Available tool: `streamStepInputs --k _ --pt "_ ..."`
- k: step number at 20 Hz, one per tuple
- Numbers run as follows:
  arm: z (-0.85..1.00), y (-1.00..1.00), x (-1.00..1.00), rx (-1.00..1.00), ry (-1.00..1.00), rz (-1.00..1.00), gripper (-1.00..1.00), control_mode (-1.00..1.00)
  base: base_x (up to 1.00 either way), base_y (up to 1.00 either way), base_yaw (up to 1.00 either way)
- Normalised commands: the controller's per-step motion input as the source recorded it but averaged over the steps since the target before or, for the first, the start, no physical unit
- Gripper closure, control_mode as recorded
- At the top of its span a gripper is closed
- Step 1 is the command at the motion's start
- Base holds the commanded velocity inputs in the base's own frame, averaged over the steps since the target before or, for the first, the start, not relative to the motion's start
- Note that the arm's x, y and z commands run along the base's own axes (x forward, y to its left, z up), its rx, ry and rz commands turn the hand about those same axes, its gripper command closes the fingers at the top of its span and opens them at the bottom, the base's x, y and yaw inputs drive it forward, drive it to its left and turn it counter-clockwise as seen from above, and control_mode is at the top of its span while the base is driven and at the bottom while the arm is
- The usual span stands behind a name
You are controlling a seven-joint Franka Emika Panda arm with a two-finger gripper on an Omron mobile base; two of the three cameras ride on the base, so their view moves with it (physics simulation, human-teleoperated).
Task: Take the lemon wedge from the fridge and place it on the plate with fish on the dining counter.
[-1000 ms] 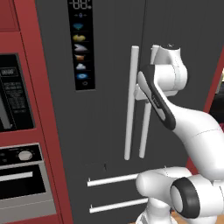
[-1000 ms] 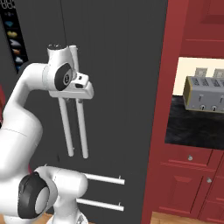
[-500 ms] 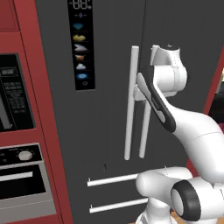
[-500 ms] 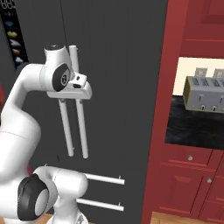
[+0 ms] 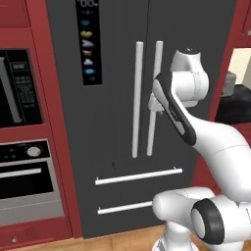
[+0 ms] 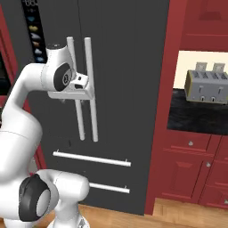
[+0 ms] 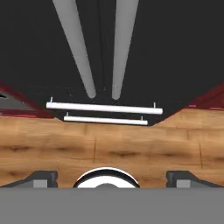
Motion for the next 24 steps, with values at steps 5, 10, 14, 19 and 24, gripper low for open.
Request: streamStepInputs --k 5,10,14,19,24 --pt "0.0 0.0 0.0 0.0 0.0 0.0 -1.0 1.0 -0.73 0.17 0.0" --pt "0.0 0.01 -0.09 0.0 -0.05 0.0 -1.0 -1.0 -0.18 0.06 0.0" --pt "0.04 0.0 -0.3 0.0 -0.24 0.0 -1.0 -1.0 0.0 0.0 0.0" --pt "0.3 -0.02 0.09 -0.03 -0.26 0.0 -1.0 -1.0 0.0 0.0 0.0" --pt "0.25 -0.12 0.25 0.0 -0.36 0.01 -1.0 -1.0 0.0 0.0 0.0"
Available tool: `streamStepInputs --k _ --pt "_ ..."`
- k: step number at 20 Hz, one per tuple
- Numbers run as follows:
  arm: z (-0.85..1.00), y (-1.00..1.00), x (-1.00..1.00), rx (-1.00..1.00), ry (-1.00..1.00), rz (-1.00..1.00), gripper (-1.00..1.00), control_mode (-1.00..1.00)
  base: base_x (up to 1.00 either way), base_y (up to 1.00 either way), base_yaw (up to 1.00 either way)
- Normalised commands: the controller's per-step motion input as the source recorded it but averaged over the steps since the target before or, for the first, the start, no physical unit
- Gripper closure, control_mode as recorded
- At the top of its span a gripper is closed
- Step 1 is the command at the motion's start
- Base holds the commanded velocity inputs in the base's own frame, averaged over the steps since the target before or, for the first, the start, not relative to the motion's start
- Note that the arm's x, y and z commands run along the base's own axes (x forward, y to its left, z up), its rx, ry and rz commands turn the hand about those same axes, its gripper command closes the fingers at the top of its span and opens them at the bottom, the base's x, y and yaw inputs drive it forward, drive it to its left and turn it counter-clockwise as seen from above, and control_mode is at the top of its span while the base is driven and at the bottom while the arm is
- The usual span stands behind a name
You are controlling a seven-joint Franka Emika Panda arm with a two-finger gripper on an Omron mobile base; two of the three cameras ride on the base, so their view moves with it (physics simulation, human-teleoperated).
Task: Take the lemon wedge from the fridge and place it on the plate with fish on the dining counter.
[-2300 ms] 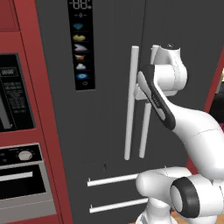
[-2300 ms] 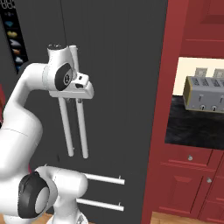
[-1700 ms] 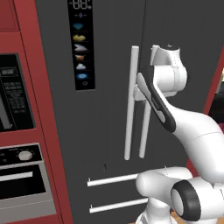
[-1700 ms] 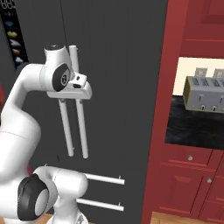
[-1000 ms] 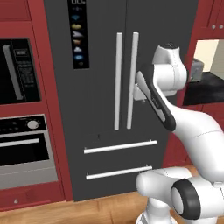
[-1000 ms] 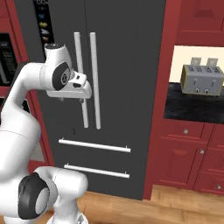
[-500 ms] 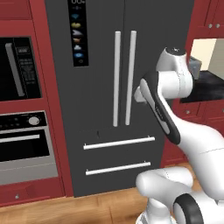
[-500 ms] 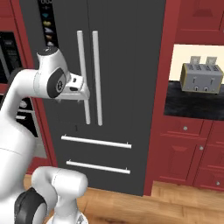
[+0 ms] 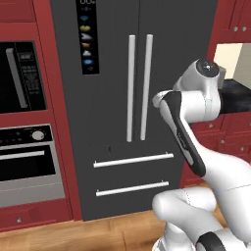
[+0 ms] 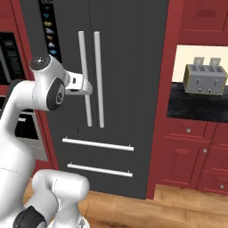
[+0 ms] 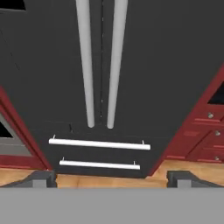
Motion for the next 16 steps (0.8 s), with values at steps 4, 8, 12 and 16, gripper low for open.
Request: streamStepInputs --k 4,8,12,16 --pt "0.03 -0.03 0.93 0.0 -0.07 0.01 -1.0 -1.0 0.0 0.0 0.0" --pt "-0.05 0.0 1.0 0.0 0.0 0.0 -1.0 -1.0 0.0 0.0 0.0" --pt "-0.14 0.0 0.94 0.0 -0.01 0.0 -1.0 -1.0 0.0 0.0 0.0" --pt "-0.21 0.0 0.78 0.0 -0.13 0.01 -1.0 -1.0 0.0 0.0 0.0"
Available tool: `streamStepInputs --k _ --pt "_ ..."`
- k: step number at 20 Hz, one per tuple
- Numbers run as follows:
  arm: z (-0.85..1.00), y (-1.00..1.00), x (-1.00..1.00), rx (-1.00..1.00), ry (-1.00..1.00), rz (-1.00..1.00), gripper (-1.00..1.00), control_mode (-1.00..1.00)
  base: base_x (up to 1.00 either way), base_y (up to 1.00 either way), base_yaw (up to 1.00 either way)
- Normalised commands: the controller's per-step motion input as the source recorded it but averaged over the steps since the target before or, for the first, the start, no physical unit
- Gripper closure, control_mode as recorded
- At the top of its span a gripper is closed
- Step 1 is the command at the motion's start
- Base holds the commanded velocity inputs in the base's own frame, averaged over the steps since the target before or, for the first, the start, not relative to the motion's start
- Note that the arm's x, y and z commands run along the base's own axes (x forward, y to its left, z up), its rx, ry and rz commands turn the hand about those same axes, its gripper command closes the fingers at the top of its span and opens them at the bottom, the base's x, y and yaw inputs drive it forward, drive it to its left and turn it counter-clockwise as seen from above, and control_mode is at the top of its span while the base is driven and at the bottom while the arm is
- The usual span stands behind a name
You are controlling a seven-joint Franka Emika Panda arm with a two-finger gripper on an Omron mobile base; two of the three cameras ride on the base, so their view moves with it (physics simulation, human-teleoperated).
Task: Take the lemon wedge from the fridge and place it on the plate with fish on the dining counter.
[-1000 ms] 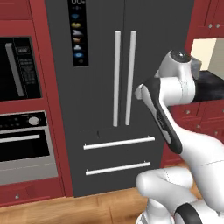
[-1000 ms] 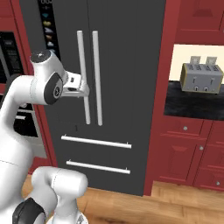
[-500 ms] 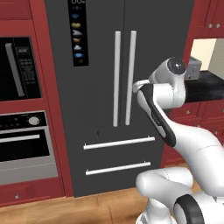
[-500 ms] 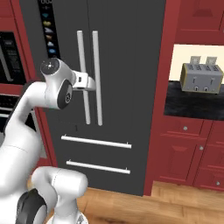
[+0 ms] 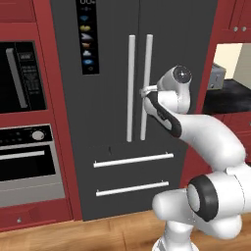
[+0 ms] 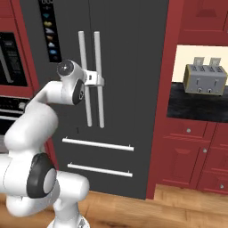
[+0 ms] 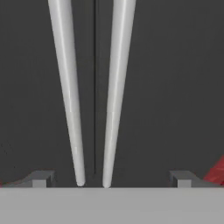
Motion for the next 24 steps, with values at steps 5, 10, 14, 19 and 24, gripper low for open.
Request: streamStepInputs --k 5,10,14,19,24 --pt "-0.16 0.0 0.85 0.0 -0.14 0.0 -1.0 -1.0 0.0 0.0 0.0" --pt "-0.05 0.0 0.97 0.0 0.0 0.0 -1.0 -1.0 0.0 0.0 0.0" --pt "-0.15 0.0 0.93 0.0 0.0 0.0 -1.0 -1.0 0.0 0.0 0.0" --pt "-0.21 0.0 0.87 0.0 0.0 0.0 -1.0 -1.0 0.0 0.0 0.0" --pt "-0.23 0.0 0.77 0.0 0.0 0.0 -1.0 -1.0 0.0 0.0 0.0"
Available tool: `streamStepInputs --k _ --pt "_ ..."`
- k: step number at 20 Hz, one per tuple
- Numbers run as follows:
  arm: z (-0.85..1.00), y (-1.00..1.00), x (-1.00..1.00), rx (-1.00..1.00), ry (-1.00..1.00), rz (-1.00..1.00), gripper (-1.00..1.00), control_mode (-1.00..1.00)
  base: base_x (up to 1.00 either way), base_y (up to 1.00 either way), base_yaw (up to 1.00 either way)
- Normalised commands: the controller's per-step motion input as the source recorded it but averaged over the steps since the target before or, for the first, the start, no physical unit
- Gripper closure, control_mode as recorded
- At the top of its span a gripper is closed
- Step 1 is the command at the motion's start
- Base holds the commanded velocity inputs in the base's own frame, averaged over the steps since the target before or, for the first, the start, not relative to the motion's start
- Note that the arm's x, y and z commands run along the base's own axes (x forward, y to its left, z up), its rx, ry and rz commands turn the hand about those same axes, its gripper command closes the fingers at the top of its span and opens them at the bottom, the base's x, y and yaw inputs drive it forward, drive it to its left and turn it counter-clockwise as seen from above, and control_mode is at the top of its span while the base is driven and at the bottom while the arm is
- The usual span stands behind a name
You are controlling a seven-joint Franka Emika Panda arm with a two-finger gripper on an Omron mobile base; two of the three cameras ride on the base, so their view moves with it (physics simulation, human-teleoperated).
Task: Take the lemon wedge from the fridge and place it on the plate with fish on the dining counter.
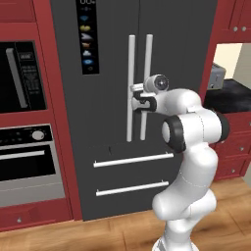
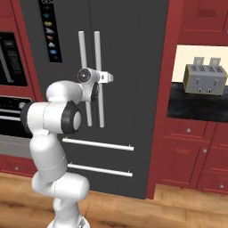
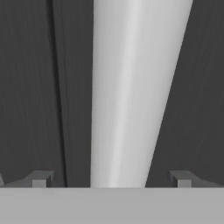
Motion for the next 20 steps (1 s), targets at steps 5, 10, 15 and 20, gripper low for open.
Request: streamStepInputs --k 5,10,15,20 --pt "-0.05 0.0 0.17 0.0 0.0 0.0 1.0 -1.0 0.0 0.0 0.0" --pt "0.0 0.0 -0.04 0.0 0.0 0.0 1.0 -1.0 0.0 0.0 0.0" --pt "0.07 -0.47 -0.67 0.02 -0.05 -0.06 1.0 -1.0 0.0 0.0 0.0" --pt "0.31 -1.0 -1.0 0.1 -0.13 -0.11 1.0 -1.0 0.0 0.0 0.0"
